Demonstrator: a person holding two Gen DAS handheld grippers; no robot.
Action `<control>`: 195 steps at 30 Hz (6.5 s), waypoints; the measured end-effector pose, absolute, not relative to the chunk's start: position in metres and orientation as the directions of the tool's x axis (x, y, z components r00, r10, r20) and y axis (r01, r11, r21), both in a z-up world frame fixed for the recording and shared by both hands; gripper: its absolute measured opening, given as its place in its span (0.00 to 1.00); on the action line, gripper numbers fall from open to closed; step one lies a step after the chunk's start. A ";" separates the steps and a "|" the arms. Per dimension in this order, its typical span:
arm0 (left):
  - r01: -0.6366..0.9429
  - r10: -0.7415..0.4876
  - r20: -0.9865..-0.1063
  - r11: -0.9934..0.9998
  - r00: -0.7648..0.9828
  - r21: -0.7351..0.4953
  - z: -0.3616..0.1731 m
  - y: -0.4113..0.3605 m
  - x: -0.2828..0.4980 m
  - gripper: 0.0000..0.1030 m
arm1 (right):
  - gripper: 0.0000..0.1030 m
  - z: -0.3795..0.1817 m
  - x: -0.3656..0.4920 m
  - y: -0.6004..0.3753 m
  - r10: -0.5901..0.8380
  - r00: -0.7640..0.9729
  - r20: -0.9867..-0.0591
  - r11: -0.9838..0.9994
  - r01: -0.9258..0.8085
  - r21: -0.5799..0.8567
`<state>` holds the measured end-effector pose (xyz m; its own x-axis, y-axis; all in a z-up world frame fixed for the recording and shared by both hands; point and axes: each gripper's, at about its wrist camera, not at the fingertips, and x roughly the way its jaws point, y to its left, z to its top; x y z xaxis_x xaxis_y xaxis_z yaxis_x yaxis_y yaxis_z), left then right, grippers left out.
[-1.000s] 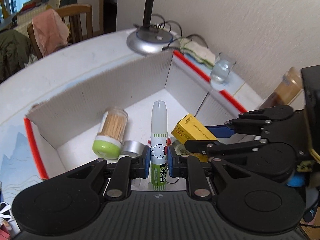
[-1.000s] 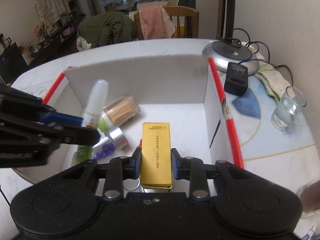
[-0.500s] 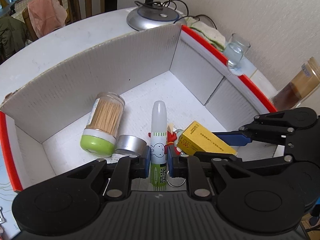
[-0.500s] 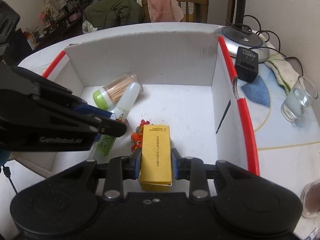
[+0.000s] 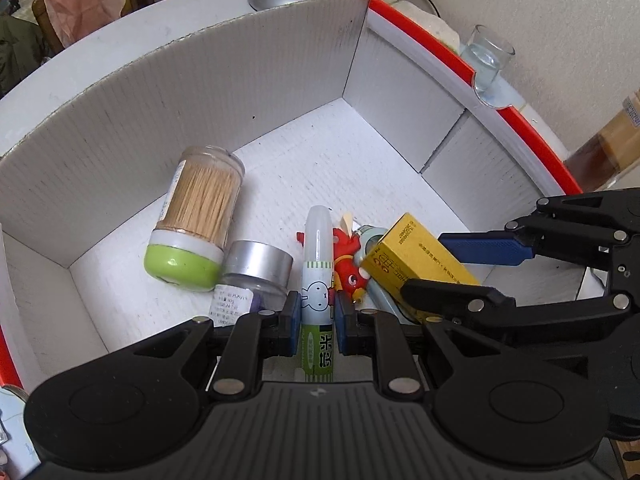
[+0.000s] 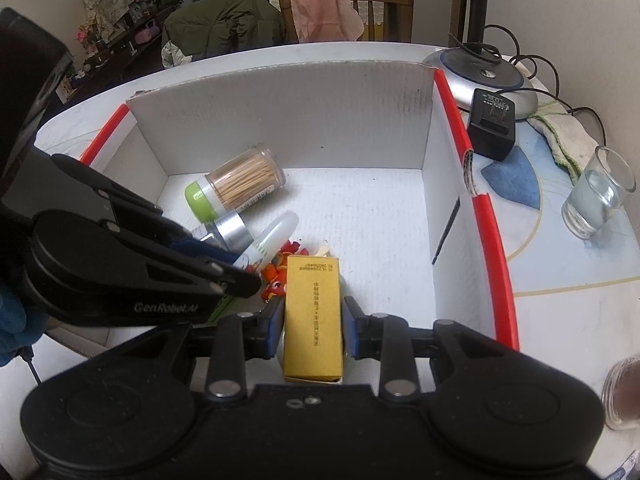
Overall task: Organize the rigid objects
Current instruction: 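Carry glue stick and yellow box into the shoebox and open both tools, then withdraw both tools from the shoebox back over the mat, then grasp the green marker with left tool while right tool grasps the pink binder clip, then carry marker and binder clip into the shoebox and open both tools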
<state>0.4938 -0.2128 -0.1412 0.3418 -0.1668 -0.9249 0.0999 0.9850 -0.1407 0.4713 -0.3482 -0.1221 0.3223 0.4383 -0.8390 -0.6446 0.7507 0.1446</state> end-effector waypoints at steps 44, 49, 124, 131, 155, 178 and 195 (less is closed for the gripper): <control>0.091 -0.188 -0.755 0.981 0.628 -0.169 -0.050 -0.174 0.358 0.17 | 0.65 -0.047 0.386 -0.347 0.537 0.439 -0.720 0.743 -0.650 0.158; 0.077 -0.186 -0.730 0.981 0.658 -0.180 -0.043 -0.159 0.330 0.17 | 0.69 -0.039 0.366 -0.337 0.565 0.431 -0.703 0.730 -0.659 0.182; -0.091 -0.073 -0.718 0.978 0.692 -0.187 -0.152 0.059 0.189 1.00 | 0.85 -0.107 0.298 -0.013 0.485 0.264 -0.834 0.614 -0.781 0.110; -0.069 -0.056 -0.732 0.988 0.680 -0.140 -0.162 0.060 0.197 1.00 | 0.76 -0.117 0.303 -0.003 0.473 0.247 -0.846 0.613 -0.782 0.114; -0.031 -0.034 -0.758 0.997 0.652 -0.072 -0.165 0.052 0.207 0.23 | 0.47 -0.119 0.302 -0.002 0.479 0.243 -0.844 0.612 -0.781 0.122; -0.118 -0.060 -0.755 0.977 0.653 -0.179 -0.143 0.056 0.186 0.15 | 0.46 -0.070 0.278 -0.082 0.534 0.302 -0.790 0.680 -0.709 0.189; -0.102 -0.077 -0.710 0.973 0.700 -0.207 -0.078 0.017 0.175 0.15 | 0.47 -0.031 0.274 -0.165 0.570 0.364 -0.737 0.718 -0.657 0.231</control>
